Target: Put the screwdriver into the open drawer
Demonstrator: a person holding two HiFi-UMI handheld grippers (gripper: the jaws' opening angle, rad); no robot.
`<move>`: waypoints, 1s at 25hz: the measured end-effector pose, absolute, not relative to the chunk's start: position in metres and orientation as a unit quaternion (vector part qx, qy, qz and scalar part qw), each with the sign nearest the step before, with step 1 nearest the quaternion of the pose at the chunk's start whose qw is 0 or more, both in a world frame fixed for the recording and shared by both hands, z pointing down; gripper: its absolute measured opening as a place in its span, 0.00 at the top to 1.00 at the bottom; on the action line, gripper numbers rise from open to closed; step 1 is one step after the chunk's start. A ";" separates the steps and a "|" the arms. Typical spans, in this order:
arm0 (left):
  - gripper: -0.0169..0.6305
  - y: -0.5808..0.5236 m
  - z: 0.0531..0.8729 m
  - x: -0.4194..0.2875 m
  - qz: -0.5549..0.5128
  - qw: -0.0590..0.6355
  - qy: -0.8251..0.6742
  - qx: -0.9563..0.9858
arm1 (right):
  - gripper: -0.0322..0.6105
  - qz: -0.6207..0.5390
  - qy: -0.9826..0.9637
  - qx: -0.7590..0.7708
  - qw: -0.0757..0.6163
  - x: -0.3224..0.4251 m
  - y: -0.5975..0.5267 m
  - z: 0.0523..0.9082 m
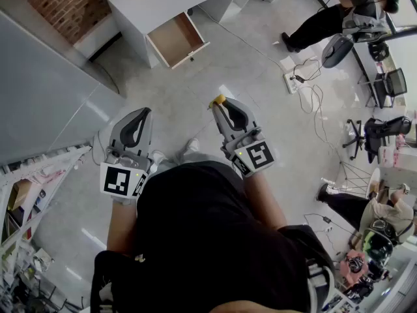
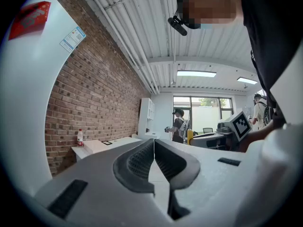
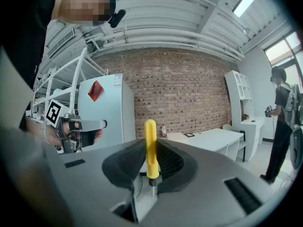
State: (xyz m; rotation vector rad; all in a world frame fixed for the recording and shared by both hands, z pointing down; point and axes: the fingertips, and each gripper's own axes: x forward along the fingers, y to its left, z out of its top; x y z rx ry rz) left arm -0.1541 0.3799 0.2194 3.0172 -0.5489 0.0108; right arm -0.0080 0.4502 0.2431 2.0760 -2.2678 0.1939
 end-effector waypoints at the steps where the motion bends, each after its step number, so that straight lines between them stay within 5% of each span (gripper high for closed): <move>1: 0.96 0.383 0.221 -0.151 0.008 0.041 -0.180 0.983 | 0.83 0.062 -0.736 0.673 0.032 -0.006 0.452 0.244; 25: 0.96 0.400 0.226 -0.053 0.077 -0.002 -0.215 0.974 | 0.83 0.050 -0.755 0.654 0.010 0.095 0.475 0.249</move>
